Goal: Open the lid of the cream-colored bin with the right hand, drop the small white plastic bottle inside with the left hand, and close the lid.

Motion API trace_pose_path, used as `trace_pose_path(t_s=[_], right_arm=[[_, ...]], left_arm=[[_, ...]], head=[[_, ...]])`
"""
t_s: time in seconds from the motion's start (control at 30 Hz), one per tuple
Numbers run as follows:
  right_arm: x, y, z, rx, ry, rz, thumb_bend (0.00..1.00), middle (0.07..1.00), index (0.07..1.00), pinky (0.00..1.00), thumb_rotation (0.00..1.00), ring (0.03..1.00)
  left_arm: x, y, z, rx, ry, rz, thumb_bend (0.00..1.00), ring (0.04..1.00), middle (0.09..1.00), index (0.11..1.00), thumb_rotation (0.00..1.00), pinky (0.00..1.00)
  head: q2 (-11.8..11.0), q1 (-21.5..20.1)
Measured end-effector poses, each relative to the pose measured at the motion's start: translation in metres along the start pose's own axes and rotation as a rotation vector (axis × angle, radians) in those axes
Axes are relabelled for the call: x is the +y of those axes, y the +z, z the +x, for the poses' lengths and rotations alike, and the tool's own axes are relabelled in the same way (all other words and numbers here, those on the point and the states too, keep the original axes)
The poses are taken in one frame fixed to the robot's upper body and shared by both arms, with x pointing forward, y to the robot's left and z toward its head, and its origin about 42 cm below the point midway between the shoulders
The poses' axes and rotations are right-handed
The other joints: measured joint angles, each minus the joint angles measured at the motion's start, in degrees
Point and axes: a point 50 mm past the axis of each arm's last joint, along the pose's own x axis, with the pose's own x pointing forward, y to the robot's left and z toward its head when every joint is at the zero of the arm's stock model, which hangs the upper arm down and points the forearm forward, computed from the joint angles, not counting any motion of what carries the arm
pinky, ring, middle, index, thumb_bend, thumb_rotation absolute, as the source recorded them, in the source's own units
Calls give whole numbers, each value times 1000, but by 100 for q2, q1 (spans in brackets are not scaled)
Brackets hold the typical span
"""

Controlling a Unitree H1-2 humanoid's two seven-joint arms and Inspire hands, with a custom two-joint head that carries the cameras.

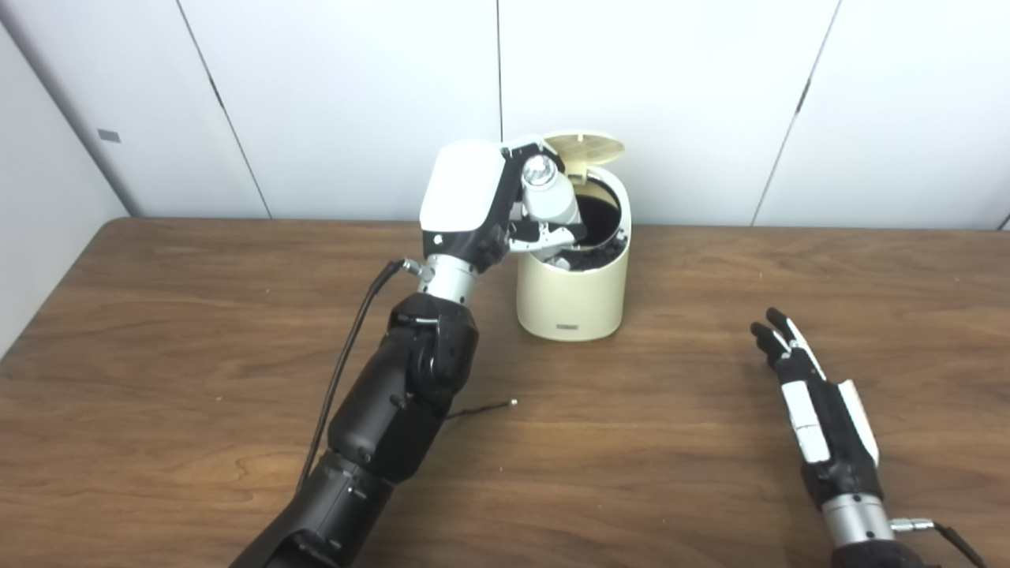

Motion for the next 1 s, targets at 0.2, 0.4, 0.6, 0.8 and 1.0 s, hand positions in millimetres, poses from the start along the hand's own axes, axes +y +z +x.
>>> trace_pose_path(t_s=[0.2,0.4,0.6,0.8,1.0], right_arm=[[0,0,0,1,-1,2,700,879,929,941,1000,919],[-1,0,0,1,-1,0,684,881,934,952,1000,922],[-1,0,0,1,-2,0,672,883,936,959,1000,922],[-1,0,0,2,-3,-2,664,879,933,954,1000,914],[-3,0,0,4,-10,3,643,886,940,936,998,915]], left_arm=[[0,0,0,2,-9,-2,555,472,488,642,0,387],[1,1,0,3,-8,-2,555,486,488,637,0,410],[2,3,1,0,-6,-8,816,448,506,639,31,366],[3,4,1,5,-35,-43,1000,427,547,638,104,352],[2,4,1,21,-80,-62,1000,432,575,670,163,341]], head=[[-18,17],[-18,18],[0,9],[18,9],[26,9]])
